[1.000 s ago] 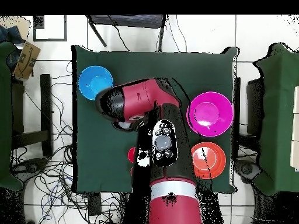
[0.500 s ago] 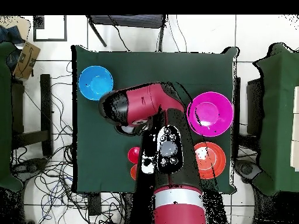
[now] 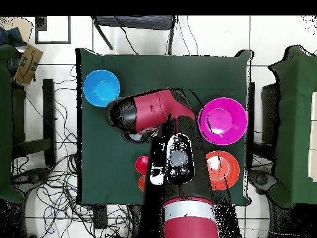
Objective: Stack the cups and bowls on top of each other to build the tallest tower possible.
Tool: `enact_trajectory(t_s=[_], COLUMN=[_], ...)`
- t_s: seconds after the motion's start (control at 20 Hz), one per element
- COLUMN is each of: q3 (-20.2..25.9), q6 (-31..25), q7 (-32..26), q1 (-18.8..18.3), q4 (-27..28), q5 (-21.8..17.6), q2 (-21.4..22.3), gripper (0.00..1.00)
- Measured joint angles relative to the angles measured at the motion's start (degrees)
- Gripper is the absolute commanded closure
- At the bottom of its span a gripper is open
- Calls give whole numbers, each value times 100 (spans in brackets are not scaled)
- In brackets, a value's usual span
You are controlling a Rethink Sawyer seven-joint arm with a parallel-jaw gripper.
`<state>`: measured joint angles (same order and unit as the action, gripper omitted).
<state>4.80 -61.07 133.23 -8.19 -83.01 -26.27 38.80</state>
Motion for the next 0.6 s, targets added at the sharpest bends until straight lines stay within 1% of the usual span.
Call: enact_trajectory(t_s=[0.6], q3=[-74], q6=[465], q7=[0], q1=[41], q4=[0], q5=[0], q2=[-84], gripper=[100])
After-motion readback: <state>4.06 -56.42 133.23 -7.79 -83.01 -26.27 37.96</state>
